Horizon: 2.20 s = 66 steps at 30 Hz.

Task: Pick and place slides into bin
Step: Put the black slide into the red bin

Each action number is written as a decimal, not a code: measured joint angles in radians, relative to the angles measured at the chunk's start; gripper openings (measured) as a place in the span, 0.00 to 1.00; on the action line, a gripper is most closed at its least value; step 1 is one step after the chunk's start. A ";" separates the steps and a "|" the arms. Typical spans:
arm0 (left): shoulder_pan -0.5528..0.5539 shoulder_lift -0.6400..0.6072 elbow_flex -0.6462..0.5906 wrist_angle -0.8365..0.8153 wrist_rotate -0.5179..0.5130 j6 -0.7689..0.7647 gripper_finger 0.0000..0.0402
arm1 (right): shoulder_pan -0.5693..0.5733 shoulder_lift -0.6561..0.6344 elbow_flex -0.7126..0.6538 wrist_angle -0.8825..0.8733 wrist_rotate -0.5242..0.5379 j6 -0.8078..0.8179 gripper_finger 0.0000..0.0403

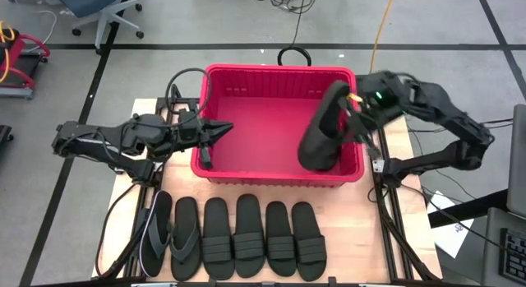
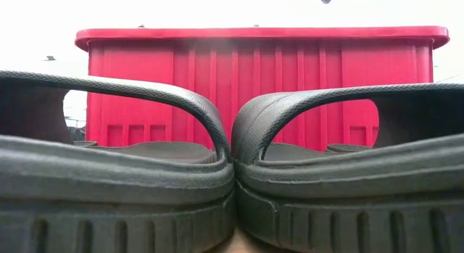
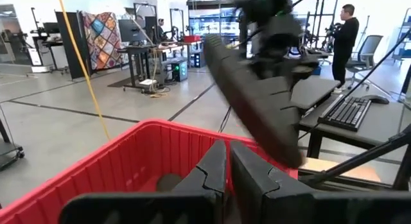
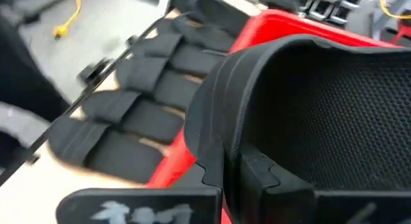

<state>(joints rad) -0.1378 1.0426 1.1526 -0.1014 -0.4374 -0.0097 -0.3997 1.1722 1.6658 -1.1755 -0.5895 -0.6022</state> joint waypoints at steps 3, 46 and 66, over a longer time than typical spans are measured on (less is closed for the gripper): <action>0.000 -0.012 0.000 -0.006 0.000 0.016 0.06 | -0.134 0.020 -0.085 0.091 -0.161 -0.002 0.02; 0.090 -0.146 0.000 -0.264 0.017 0.000 0.06 | -0.272 0.707 -0.146 -0.028 -0.018 -0.336 0.02; 0.100 -0.146 0.000 -0.268 0.045 0.032 0.06 | -0.305 0.738 -0.146 -0.023 0.116 -0.245 0.10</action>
<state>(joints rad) -0.0376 0.8963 1.1530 -0.3698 -0.3923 0.0219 -0.7048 1.9098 1.5200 -1.1983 -0.4731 -0.8472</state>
